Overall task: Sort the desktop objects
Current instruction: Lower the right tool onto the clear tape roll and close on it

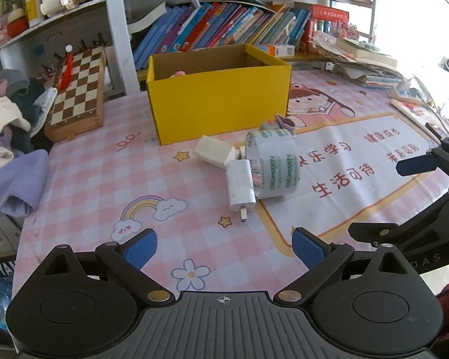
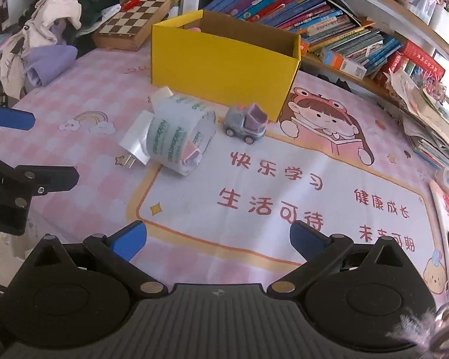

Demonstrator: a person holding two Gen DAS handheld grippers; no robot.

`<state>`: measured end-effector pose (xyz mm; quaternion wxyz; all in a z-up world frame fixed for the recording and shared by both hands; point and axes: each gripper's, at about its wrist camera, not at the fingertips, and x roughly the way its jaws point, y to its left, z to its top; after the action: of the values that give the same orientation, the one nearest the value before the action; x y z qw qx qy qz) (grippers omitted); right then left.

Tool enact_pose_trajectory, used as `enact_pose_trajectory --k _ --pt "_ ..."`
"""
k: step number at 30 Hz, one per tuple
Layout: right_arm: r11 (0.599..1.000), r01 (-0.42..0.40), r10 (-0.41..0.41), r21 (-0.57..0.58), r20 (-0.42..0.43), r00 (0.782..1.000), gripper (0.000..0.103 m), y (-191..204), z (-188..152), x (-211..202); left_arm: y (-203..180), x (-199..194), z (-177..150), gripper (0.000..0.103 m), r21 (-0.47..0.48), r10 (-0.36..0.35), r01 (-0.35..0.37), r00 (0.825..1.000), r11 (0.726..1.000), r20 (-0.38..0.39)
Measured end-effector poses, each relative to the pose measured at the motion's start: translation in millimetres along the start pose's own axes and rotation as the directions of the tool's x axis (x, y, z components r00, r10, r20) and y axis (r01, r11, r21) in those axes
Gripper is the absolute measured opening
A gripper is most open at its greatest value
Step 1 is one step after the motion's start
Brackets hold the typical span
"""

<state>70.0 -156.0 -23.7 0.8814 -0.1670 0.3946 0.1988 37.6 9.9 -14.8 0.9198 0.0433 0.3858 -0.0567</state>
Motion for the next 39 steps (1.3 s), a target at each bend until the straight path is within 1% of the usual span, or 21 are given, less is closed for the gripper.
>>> enact_pose_trajectory --k 5,9,18,22,26,33,36,39 --pt "1.0 0.014 -0.013 0.028 -0.009 1.0 0.103 -6 2 3 2 0 1 0.098 -0.002 -0.001 0.001 1.0 1.0 0.008" --pt "0.999 0.007 -0.006 0.045 -0.015 1.0 0.103 -10 2 3 0 2 2 0.098 0.007 -0.018 0.018 1.0 1.0 0.007" --pt "0.998 -0.005 0.005 0.057 0.012 1.0 0.103 -15 4 0 -4 7 5 0.098 0.009 -0.04 0.04 0.999 0.999 0.01" --pt "0.996 -0.004 0.004 0.093 -0.001 1.0 0.103 -23 7 5 -5 10 7 0.098 0.009 -0.038 0.038 0.999 0.999 0.003" --pt "0.991 -0.018 0.022 0.134 -0.031 0.999 0.103 -30 9 11 -5 12 10 0.098 0.009 -0.045 0.045 0.999 0.999 0.003" --pt "0.992 -0.048 0.053 0.118 -0.043 0.998 0.103 -32 12 16 -6 18 15 0.098 0.005 -0.044 0.043 0.999 0.999 0.004" --pt "0.993 -0.062 0.065 0.099 -0.028 0.997 0.103 -31 15 14 -4 19 16 0.098 -0.01 -0.051 0.051 0.999 0.999 0.008" --pt "0.992 -0.077 0.079 0.104 -0.008 0.997 0.101 -32 20 12 -5 22 17 0.098 -0.009 -0.058 0.058 0.998 0.998 0.005"
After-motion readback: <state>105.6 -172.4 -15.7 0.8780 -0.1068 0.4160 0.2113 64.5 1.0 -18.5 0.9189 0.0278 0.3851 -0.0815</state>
